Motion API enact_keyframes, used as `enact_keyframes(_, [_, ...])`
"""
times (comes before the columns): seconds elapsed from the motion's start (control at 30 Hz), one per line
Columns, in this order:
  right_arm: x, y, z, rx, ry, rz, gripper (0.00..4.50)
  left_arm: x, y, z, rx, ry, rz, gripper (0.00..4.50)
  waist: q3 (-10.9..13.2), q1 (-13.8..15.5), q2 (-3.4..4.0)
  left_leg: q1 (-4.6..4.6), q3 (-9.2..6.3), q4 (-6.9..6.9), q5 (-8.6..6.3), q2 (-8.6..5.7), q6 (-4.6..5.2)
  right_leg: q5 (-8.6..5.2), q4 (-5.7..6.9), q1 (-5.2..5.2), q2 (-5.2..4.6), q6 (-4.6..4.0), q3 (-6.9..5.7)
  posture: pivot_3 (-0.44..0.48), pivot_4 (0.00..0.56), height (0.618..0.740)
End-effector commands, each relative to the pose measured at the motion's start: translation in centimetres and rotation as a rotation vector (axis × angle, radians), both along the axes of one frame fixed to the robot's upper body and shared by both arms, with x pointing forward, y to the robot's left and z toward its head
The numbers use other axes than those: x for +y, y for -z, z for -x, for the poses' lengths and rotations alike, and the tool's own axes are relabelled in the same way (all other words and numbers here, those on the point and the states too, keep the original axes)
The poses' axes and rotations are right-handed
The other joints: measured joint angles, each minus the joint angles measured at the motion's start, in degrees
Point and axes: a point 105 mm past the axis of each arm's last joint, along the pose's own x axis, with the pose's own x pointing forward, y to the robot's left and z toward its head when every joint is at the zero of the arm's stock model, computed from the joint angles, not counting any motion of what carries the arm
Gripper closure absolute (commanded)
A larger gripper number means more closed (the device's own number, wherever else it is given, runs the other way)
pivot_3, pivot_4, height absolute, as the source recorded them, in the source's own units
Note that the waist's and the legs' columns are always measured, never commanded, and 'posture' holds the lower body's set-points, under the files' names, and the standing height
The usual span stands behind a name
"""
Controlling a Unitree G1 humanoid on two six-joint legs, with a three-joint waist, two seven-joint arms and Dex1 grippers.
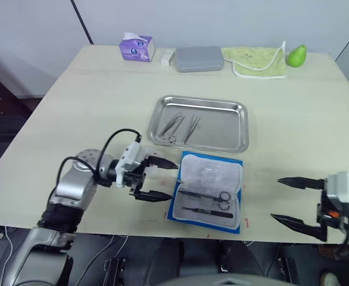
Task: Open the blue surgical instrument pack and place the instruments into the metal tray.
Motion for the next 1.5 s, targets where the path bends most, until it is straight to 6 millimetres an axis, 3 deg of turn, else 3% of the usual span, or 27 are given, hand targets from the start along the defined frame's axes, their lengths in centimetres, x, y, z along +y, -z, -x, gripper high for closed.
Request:
enact_keyframes(0.03, [-0.2, -2.0, 0.9, -0.050, 0.010, 0.019, 0.00, -0.6, 0.3, 0.2, -0.034, 0.087, -0.021, 0.05, 0.00, -0.01, 0.00, 0.02, 0.00, 0.00, 0.00, 0.00, 0.00, 0.00, 0.01, 0.00, 0.00, 0.00, 0.01, 0.000, 0.150, 0.740])
enact_keyframes(0.4, [0.5, -2.0, 1.7, -0.040, 0.043, -0.012, 0.00, -2.5, 3.0, -1.0, -0.056, 0.108, -0.005, 0.05, 0.02, 0.11, -0.03, 0.05, 0.08, 0.04, 0.00, -0.02, 0.00, 0.00, -0.01, 0.05, 0.00, 0.01, 0.05, 0.000, 0.150, 0.740])
enact_keyframes(0.6, [0.5, -1.4, 2.1, -0.033, 0.043, -0.012, 0.00, -3.0, 3.8, -0.2, -0.041, 0.109, 0.019, 0.05, 0.02, 0.07, -0.03, 0.06, 0.04, 0.04, 0.00, -0.02, 0.01, 0.00, 0.00, 0.06, -0.01, 0.01, 0.06, 0.000, 0.150, 0.740])
enact_keyframes(0.93, [1.2, -0.8, 1.4, -0.042, 0.028, -0.018, 0.00, -3.0, 3.6, 0.1, -0.017, 0.041, 0.067, 0.05, 0.00, 0.01, -0.02, 0.10, 0.00, 0.04, 0.01, -0.01, 0.01, 0.00, 0.02, 0.07, 0.00, 0.01, 0.11, 0.000, 0.150, 0.740])
enact_keyframes(1.07, [1.6, -1.1, 1.1, -0.051, 0.015, -0.027, 0.00, -3.8, 3.4, -1.0, -0.039, 0.010, 0.068, 0.05, 0.00, 0.19, -0.02, 0.09, 0.00, 0.07, 0.01, -0.02, 0.01, 0.01, 0.03, 0.08, -0.01, 0.02, 0.07, 0.000, 0.150, 0.740])
enact_keyframes(1.5, [1.9, -1.5, 0.9, -0.054, 0.012, -0.025, 0.00, -3.6, 4.4, -1.7, -0.040, 0.090, -0.020, 0.05, 0.00, 0.07, -0.03, 0.06, 0.06, 0.11, 0.01, -0.04, 0.01, 0.01, 0.05, 0.10, 0.01, 0.01, -0.01, 0.000, 0.150, 0.740])
